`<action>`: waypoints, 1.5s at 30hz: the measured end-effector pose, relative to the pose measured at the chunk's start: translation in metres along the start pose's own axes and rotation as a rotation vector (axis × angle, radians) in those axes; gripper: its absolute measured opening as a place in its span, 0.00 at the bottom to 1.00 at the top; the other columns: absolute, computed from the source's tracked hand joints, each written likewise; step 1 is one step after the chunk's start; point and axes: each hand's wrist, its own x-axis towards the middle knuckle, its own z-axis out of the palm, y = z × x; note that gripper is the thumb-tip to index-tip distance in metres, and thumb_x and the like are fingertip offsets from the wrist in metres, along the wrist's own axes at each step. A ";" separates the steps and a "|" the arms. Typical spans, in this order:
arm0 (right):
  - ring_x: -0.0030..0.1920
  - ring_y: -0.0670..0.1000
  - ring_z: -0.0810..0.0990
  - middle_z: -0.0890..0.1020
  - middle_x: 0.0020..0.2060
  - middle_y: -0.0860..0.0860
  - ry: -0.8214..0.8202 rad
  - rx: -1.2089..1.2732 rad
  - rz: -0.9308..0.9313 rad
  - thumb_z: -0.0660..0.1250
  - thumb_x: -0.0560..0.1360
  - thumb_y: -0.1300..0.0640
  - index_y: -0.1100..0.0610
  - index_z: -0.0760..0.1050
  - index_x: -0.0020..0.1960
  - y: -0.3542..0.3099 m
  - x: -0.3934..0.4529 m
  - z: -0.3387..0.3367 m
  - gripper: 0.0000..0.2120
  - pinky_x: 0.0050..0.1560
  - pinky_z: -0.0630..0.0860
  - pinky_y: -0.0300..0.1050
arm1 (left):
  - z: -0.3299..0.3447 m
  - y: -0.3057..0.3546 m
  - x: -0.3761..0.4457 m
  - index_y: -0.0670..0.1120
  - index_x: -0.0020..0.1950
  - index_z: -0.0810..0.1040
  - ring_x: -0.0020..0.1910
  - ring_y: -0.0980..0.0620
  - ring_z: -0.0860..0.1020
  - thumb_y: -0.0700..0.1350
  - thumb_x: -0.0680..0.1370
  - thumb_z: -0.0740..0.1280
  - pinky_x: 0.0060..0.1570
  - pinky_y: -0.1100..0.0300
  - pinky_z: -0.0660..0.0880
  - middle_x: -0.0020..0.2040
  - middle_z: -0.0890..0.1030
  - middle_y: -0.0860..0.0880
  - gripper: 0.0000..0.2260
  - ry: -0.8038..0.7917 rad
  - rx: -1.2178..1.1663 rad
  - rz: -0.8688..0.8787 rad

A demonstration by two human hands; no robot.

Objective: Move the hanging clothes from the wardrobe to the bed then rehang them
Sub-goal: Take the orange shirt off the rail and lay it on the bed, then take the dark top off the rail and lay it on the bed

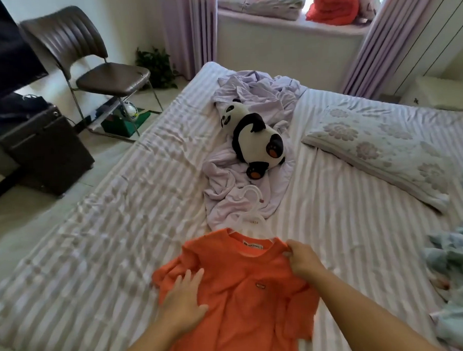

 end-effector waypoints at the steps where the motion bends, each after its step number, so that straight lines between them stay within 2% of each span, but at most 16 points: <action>1: 0.51 0.58 0.79 0.81 0.49 0.56 0.000 -0.017 0.003 0.61 0.80 0.57 0.55 0.71 0.47 0.008 0.015 0.008 0.04 0.46 0.69 0.46 | 0.009 -0.002 0.011 0.55 0.80 0.45 0.79 0.44 0.49 0.59 0.74 0.67 0.76 0.52 0.53 0.80 0.48 0.46 0.42 0.000 0.075 -0.001; 3: 0.51 0.58 0.79 0.81 0.49 0.56 0.007 -0.031 0.008 0.60 0.81 0.56 0.55 0.70 0.47 0.025 0.045 0.023 0.05 0.44 0.69 0.46 | 0.021 -0.005 0.037 0.57 0.79 0.41 0.79 0.43 0.44 0.60 0.73 0.67 0.76 0.49 0.52 0.80 0.43 0.47 0.44 0.010 0.162 0.002; 6: 0.51 0.58 0.79 0.81 0.50 0.57 0.015 -0.023 0.033 0.60 0.81 0.55 0.55 0.72 0.48 0.047 0.081 0.047 0.05 0.50 0.74 0.49 | 0.035 -0.006 0.079 0.59 0.78 0.39 0.78 0.41 0.40 0.60 0.72 0.66 0.75 0.44 0.51 0.80 0.38 0.48 0.45 -0.037 0.164 -0.015; 9: 0.54 0.60 0.79 0.81 0.52 0.58 0.006 -0.070 0.036 0.60 0.81 0.56 0.54 0.70 0.49 0.067 0.109 0.072 0.03 0.49 0.71 0.48 | 0.052 0.002 0.119 0.62 0.78 0.38 0.78 0.39 0.39 0.61 0.72 0.66 0.75 0.41 0.48 0.79 0.36 0.49 0.45 -0.055 0.220 -0.001; 14: 0.56 0.59 0.77 0.79 0.56 0.58 0.027 -0.107 0.013 0.60 0.80 0.56 0.57 0.74 0.57 0.092 0.136 0.118 0.09 0.54 0.72 0.48 | 0.078 0.012 0.169 0.62 0.78 0.38 0.78 0.40 0.41 0.64 0.71 0.66 0.74 0.38 0.48 0.79 0.35 0.51 0.46 -0.119 0.219 -0.003; 18: 0.57 0.61 0.75 0.75 0.57 0.58 0.086 -0.144 0.045 0.59 0.80 0.54 0.58 0.69 0.60 0.086 0.142 0.123 0.11 0.55 0.72 0.53 | 0.077 0.013 0.191 0.63 0.78 0.40 0.78 0.40 0.41 0.63 0.70 0.67 0.74 0.37 0.47 0.80 0.37 0.52 0.45 -0.192 0.167 -0.051; 21: 0.60 0.60 0.73 0.74 0.60 0.56 0.175 -0.153 0.021 0.60 0.80 0.53 0.58 0.67 0.65 0.072 0.130 0.107 0.16 0.57 0.70 0.53 | 0.065 0.019 0.188 0.60 0.79 0.43 0.79 0.40 0.43 0.63 0.71 0.66 0.74 0.38 0.45 0.80 0.41 0.50 0.44 -0.161 0.182 -0.058; 23: 0.61 0.58 0.72 0.74 0.62 0.54 0.176 -0.156 -0.046 0.60 0.80 0.54 0.56 0.67 0.68 0.059 0.114 0.092 0.18 0.58 0.70 0.51 | 0.053 0.028 0.174 0.58 0.80 0.46 0.79 0.41 0.45 0.63 0.72 0.65 0.75 0.41 0.46 0.81 0.44 0.49 0.42 -0.116 0.169 -0.054; 26: 0.62 0.54 0.72 0.76 0.61 0.49 0.096 -0.206 -0.166 0.60 0.79 0.52 0.52 0.69 0.68 0.031 0.084 0.066 0.18 0.60 0.69 0.47 | 0.024 0.034 0.145 0.55 0.80 0.50 0.79 0.43 0.49 0.63 0.72 0.62 0.76 0.44 0.48 0.80 0.49 0.48 0.39 -0.095 0.150 -0.055; 29: 0.62 0.52 0.72 0.77 0.61 0.48 0.022 -0.247 -0.286 0.61 0.78 0.49 0.50 0.72 0.67 -0.011 0.052 0.031 0.18 0.62 0.68 0.45 | -0.025 0.037 0.105 0.54 0.77 0.61 0.74 0.49 0.64 0.62 0.71 0.62 0.73 0.52 0.61 0.77 0.64 0.49 0.35 -0.078 0.040 -0.039; 31: 0.61 0.53 0.73 0.78 0.60 0.49 -0.002 -0.215 -0.371 0.62 0.78 0.50 0.51 0.75 0.64 -0.045 0.029 0.002 0.15 0.61 0.70 0.46 | -0.064 0.043 0.071 0.57 0.69 0.70 0.64 0.51 0.75 0.60 0.70 0.63 0.63 0.56 0.72 0.69 0.75 0.52 0.27 -0.013 -0.103 -0.030; 32: 0.61 0.53 0.74 0.78 0.59 0.49 0.001 -0.207 -0.417 0.62 0.79 0.50 0.52 0.76 0.62 -0.062 0.018 -0.012 0.14 0.59 0.71 0.46 | -0.084 0.046 0.054 0.56 0.68 0.72 0.62 0.51 0.76 0.60 0.70 0.65 0.61 0.57 0.73 0.67 0.76 0.52 0.26 0.023 -0.141 -0.042; 35: 0.60 0.53 0.75 0.78 0.60 0.50 0.010 -0.230 -0.527 0.61 0.79 0.51 0.53 0.75 0.63 -0.114 -0.026 -0.053 0.14 0.55 0.73 0.46 | -0.138 0.050 -0.004 0.49 0.74 0.67 0.69 0.49 0.71 0.59 0.73 0.69 0.64 0.56 0.70 0.72 0.71 0.48 0.32 0.101 -0.142 -0.091; 41: 0.60 0.55 0.76 0.78 0.60 0.52 -0.088 -0.386 -0.677 0.63 0.78 0.46 0.53 0.70 0.69 -0.207 -0.134 -0.129 0.21 0.54 0.73 0.49 | -0.226 0.048 -0.136 0.50 0.74 0.67 0.68 0.50 0.71 0.59 0.73 0.70 0.65 0.54 0.71 0.73 0.69 0.50 0.32 0.223 -0.087 -0.145; 45: 0.62 0.55 0.74 0.75 0.65 0.53 -0.102 -0.500 -0.780 0.64 0.78 0.45 0.54 0.69 0.70 -0.256 -0.213 -0.165 0.24 0.59 0.73 0.48 | -0.258 0.036 -0.226 0.49 0.73 0.69 0.67 0.50 0.72 0.58 0.73 0.71 0.64 0.55 0.71 0.72 0.70 0.49 0.32 0.252 -0.100 -0.185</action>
